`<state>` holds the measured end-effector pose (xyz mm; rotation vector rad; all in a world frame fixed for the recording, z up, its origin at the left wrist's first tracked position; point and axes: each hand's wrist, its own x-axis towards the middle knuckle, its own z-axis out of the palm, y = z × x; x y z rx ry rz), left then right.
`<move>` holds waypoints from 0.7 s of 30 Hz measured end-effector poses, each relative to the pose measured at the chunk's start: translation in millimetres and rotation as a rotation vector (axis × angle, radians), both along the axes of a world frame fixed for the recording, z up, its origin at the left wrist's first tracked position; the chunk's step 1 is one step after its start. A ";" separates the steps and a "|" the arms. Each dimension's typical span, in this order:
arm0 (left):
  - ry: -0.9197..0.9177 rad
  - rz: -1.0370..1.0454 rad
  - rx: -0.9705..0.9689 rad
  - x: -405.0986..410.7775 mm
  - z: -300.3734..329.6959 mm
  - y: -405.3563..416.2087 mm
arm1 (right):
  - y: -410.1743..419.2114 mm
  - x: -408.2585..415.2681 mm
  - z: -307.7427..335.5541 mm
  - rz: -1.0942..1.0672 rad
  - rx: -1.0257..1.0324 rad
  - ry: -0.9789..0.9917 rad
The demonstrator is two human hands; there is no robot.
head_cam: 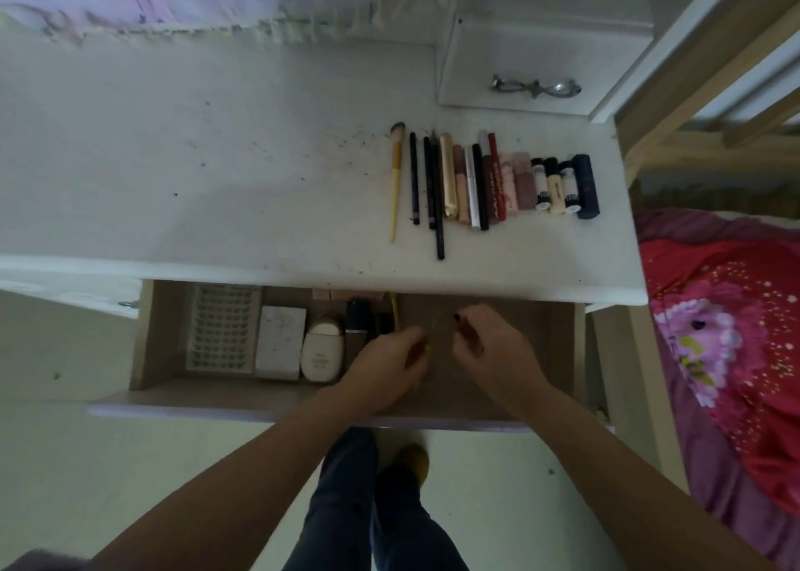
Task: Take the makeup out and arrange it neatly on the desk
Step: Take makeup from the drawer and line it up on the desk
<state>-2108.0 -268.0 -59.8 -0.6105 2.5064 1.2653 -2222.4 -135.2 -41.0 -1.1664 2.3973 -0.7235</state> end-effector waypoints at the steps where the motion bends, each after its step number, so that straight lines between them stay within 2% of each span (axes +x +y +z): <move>1: 0.053 0.015 -0.002 7.7 17.6 -9.9 | -6.8 -0.8 12.3 0.012 -0.064 -0.004; 5: 0.268 0.292 -0.070 -2.8 80.4 -75.7 | -70.0 -22.6 64.2 -0.064 -0.221 -0.154; 7: 0.252 0.378 -0.105 -28.8 95.4 -116.5 | -114.5 -39.9 79.2 -0.143 -0.216 -0.229; 9: 0.147 0.384 -0.149 -58.6 96.5 -152.8 | -158.5 -54.5 85.7 -0.206 -0.167 -0.253; 13: -0.026 0.319 -0.187 -107.0 78.7 -188.8 | -222.7 -78.2 71.3 -0.208 0.049 -0.076; 16: -0.085 0.274 -0.253 -129.6 63.2 -192.3 | -239.1 -88.3 54.5 -0.186 0.182 0.073; 19: -0.104 0.263 -0.295 -137.6 54.1 -190.3 | -236.5 -90.5 46.3 -0.152 0.206 0.211; 21: -0.109 0.260 -0.310 -136.1 57.7 -187.3 | -230.3 -89.7 49.8 -0.126 0.169 0.216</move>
